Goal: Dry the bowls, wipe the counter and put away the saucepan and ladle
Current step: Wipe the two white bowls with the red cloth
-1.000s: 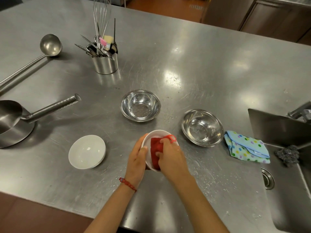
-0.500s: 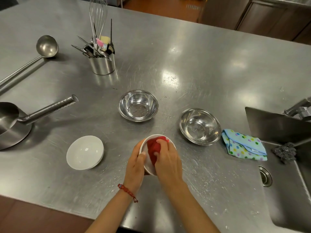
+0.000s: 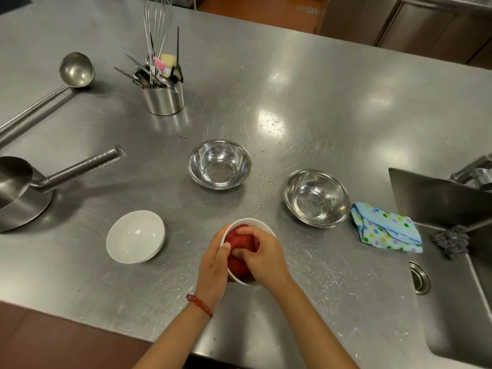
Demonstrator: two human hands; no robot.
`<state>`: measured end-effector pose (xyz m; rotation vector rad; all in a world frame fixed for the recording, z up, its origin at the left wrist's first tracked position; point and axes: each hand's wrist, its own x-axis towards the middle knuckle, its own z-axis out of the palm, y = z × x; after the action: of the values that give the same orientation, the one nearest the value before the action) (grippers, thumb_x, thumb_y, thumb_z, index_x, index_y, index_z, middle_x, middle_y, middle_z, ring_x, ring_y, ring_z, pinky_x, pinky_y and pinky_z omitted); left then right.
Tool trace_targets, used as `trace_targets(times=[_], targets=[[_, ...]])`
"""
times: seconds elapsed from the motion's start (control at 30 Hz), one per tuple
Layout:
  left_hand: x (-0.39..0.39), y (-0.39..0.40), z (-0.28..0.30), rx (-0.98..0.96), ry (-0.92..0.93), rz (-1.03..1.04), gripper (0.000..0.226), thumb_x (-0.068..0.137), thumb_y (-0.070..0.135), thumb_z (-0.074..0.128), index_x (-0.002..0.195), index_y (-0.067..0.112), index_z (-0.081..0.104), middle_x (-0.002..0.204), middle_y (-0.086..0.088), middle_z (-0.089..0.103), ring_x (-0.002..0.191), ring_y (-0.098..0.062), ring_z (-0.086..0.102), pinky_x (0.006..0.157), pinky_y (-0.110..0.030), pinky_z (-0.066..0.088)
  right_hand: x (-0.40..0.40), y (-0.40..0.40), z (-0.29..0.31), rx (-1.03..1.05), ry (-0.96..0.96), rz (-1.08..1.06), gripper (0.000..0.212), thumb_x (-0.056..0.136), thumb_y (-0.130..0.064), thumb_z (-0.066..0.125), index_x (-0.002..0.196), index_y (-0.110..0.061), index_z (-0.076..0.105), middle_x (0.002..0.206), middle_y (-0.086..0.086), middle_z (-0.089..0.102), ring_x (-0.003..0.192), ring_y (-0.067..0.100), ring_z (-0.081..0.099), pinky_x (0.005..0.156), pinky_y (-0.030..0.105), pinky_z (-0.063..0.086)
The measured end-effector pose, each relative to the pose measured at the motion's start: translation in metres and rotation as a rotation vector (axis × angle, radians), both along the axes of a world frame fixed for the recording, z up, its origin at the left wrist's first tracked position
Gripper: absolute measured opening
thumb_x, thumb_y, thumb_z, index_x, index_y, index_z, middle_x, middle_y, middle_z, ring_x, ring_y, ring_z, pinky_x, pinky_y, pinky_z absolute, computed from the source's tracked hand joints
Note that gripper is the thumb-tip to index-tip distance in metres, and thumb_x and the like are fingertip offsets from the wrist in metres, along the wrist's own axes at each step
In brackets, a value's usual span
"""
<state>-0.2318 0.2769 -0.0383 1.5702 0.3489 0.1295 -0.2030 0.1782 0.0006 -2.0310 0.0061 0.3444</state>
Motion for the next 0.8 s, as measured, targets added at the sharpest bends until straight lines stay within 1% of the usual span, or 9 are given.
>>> trace_targets(times=[0.1, 0.17, 0.23, 0.3, 0.4, 0.53, 0.6, 0.73, 0.8], targets=[[-0.004, 0.003, 0.001, -0.028, -0.024, -0.027, 0.032, 0.08, 0.022, 0.038, 0.1, 0.038, 0.055, 0.101, 0.021, 0.058, 0.089, 0.02, 0.054, 0.071, 0.004, 0.038, -0.006, 0.01, -0.001, -0.25, -0.165, -0.013, 0.036, 0.084, -0.01, 0.058, 0.118, -0.02, 0.052, 0.118, -0.001, 0.057, 0.096, 0.009, 0.048, 0.076, 0.004, 0.03], [-0.003, 0.004, 0.004, -0.029, -0.053, -0.036, 0.033, 0.081, 0.02, 0.039, 0.104, 0.037, 0.055, 0.104, 0.022, 0.059, 0.092, 0.018, 0.055, 0.073, 0.003, 0.039, -0.009, 0.013, 0.0, -0.456, -0.231, 0.041, 0.041, 0.088, -0.015, 0.051, 0.128, -0.015, 0.04, 0.126, 0.005, 0.051, 0.103, 0.018, 0.052, 0.083, 0.02, 0.04], [0.0, 0.003, 0.005, -0.022, -0.066, -0.022, 0.032, 0.081, 0.02, 0.04, 0.102, 0.04, 0.055, 0.103, 0.024, 0.059, 0.093, 0.019, 0.054, 0.072, 0.003, 0.039, -0.008, 0.014, 0.0, -0.611, -0.178, 0.102, 0.047, 0.09, -0.019, 0.05, 0.132, -0.008, 0.033, 0.127, 0.011, 0.049, 0.108, 0.026, 0.053, 0.086, 0.033, 0.047], [0.001, 0.003, 0.001, -0.006, -0.041, -0.01, 0.033, 0.08, 0.023, 0.04, 0.103, 0.041, 0.055, 0.106, 0.019, 0.06, 0.097, 0.015, 0.055, 0.076, 0.0, 0.04, -0.004, 0.011, 0.001, -0.654, -0.071, 0.17, 0.046, 0.09, -0.017, 0.051, 0.13, -0.003, 0.034, 0.124, 0.016, 0.051, 0.108, 0.03, 0.054, 0.082, 0.033, 0.045], [-0.002, 0.005, -0.012, 0.006, 0.011, 0.022, 0.037, 0.078, 0.027, 0.04, 0.109, 0.034, 0.056, 0.112, 0.006, 0.061, 0.103, -0.004, 0.056, 0.081, -0.008, 0.042, 0.006, 0.002, 0.003, -0.516, 0.074, 0.265, 0.032, 0.087, -0.016, 0.054, 0.117, -0.006, 0.052, 0.115, 0.014, 0.06, 0.103, 0.026, 0.056, 0.076, 0.026, 0.039], [-0.002, 0.009, -0.018, -0.013, 0.011, 0.029, 0.034, 0.08, 0.026, 0.039, 0.101, 0.045, 0.056, 0.099, 0.024, 0.064, 0.094, 0.013, 0.056, 0.072, 0.001, 0.04, 0.014, -0.006, -0.002, -0.163, 0.187, 0.299, 0.027, 0.081, -0.014, 0.065, 0.108, -0.014, 0.065, 0.107, 0.008, 0.066, 0.095, 0.017, 0.057, 0.08, 0.024, 0.045], [0.0, 0.011, -0.022, -0.045, 0.017, 0.044, 0.032, 0.08, 0.026, 0.039, 0.097, 0.044, 0.059, 0.094, 0.025, 0.065, 0.091, 0.014, 0.057, 0.07, 0.001, 0.04, 0.015, -0.006, -0.006, -0.008, 0.202, 0.264, 0.027, 0.079, -0.011, 0.067, 0.106, -0.014, 0.066, 0.106, 0.008, 0.066, 0.095, 0.015, 0.058, 0.079, 0.02, 0.047], [0.002, 0.017, -0.036, -0.172, 0.105, 0.131, 0.029, 0.077, 0.037, 0.041, 0.092, 0.045, 0.064, 0.101, 0.016, 0.064, 0.094, -0.004, 0.061, 0.072, -0.018, 0.049, 0.012, -0.003, -0.013, 0.225, 0.179, 0.104, 0.029, 0.078, -0.005, 0.069, 0.103, -0.019, 0.065, 0.103, 0.003, 0.063, 0.098, 0.016, 0.058, 0.082, 0.021, 0.048], [0.004, 0.023, -0.038, -0.274, 0.146, 0.176, 0.029, 0.076, 0.04, 0.046, 0.096, 0.046, 0.065, 0.105, 0.008, 0.065, 0.097, -0.014, 0.062, 0.065, -0.028, 0.053, 0.014, -0.002, -0.013, 0.321, 0.149, -0.012, 0.031, 0.077, 0.0, 0.068, 0.1, -0.02, 0.063, 0.103, 0.005, 0.063, 0.098, 0.018, 0.059, 0.085, 0.026, 0.049]])
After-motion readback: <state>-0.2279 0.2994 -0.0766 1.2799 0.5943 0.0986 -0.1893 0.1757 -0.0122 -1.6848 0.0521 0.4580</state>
